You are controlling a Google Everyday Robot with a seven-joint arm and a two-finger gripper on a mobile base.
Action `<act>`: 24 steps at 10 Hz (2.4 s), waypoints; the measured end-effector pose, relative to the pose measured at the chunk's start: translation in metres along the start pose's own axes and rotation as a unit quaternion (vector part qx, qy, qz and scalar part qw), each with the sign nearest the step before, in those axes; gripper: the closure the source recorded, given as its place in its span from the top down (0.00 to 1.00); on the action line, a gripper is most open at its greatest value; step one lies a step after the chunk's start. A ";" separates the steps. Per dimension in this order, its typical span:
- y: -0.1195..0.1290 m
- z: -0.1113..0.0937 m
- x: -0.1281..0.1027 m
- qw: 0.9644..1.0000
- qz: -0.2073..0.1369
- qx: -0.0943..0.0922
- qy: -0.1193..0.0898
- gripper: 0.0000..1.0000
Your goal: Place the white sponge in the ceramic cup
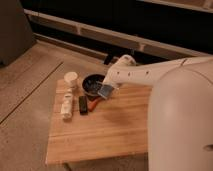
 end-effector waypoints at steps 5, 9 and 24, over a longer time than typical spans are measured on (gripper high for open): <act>0.020 0.022 -0.010 1.000 -0.011 0.006 0.012 0.00; 0.108 0.056 -0.056 0.996 -0.091 0.001 0.010 0.00; 0.301 0.032 -0.067 0.941 -0.307 -0.125 -0.071 0.00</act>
